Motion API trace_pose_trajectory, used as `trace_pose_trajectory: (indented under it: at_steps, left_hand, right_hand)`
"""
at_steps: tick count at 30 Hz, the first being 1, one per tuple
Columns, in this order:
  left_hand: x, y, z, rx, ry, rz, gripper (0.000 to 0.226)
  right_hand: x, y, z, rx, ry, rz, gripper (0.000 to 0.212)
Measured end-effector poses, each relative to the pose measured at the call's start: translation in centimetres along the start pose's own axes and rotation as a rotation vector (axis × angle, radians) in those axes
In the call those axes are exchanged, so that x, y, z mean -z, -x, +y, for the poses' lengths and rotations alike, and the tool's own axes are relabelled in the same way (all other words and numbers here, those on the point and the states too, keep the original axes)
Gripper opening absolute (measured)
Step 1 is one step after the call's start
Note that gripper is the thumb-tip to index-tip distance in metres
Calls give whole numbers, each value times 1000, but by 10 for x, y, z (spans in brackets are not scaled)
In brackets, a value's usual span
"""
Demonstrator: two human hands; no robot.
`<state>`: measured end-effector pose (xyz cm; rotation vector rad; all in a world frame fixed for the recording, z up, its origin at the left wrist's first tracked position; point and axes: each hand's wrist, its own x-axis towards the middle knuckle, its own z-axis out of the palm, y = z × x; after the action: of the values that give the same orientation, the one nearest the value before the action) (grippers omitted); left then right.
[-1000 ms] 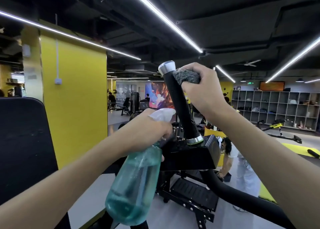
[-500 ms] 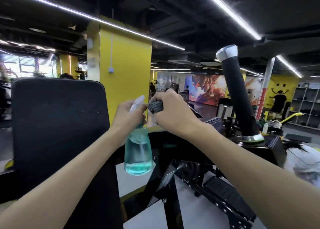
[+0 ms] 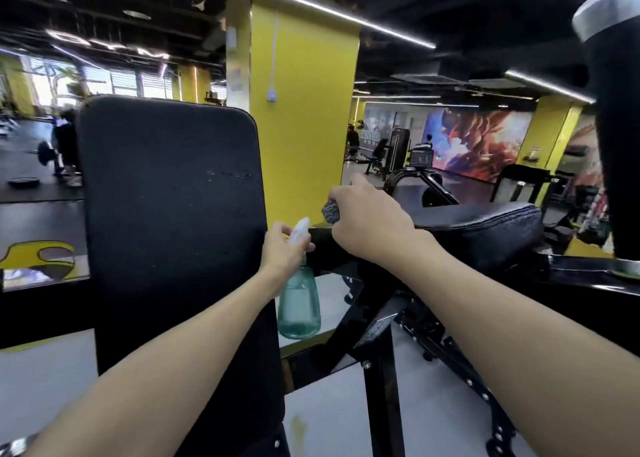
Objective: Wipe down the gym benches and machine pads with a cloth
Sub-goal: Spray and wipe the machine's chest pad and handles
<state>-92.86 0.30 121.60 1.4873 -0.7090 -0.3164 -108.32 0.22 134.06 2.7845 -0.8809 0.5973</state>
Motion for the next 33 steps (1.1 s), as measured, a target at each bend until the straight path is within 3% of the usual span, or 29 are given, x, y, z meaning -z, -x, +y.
trace_pose_trajectory:
  at_steps: [3, 7, 12, 16, 20, 26, 28, 30, 32, 33]
  left_hand:
    - [-7, -9, -16, 26, -45, 85, 33]
    - [-5, -16, -24, 26, -241, 141, 22]
    - [-13, -13, -38, 69, -550, -27, 16]
    - [-18, -6, -39, -6, -812, -154, 31]
    - [-19, -11, -36, -68, -989, -256, 9]
    - [-26, -14, -53, -231, -1467, -247, 33]
    - [-27, -18, -50, -205, -1447, -288, 40]
    - [-24, -22, -32, -230, -1343, -292, 29]
    - [-16, -27, -6, -290, -1143, -162, 6]
    - [-11, -29, 12, -313, -1003, -93, 11]
  right_hand:
    - [-4, -4, 2, -18, -25, -7, 24]
    - [-7, -7, 3, -29, -29, -15, 23]
    - [-10, -9, 2, -41, -47, -26, 24]
    - [-10, -9, 2, -39, -56, -18, 24]
    - [-10, -8, 3, -33, -58, -6, 25]
    - [-11, -10, 3, -33, -85, -6, 26]
    - [-11, -12, 4, -37, -104, -3, 25]
    - [-10, -12, 5, -43, -143, 5, 27]
    - [-6, -10, 4, -62, -234, 40, 31]
    - [-3, -8, 3, -74, -297, 80, 32]
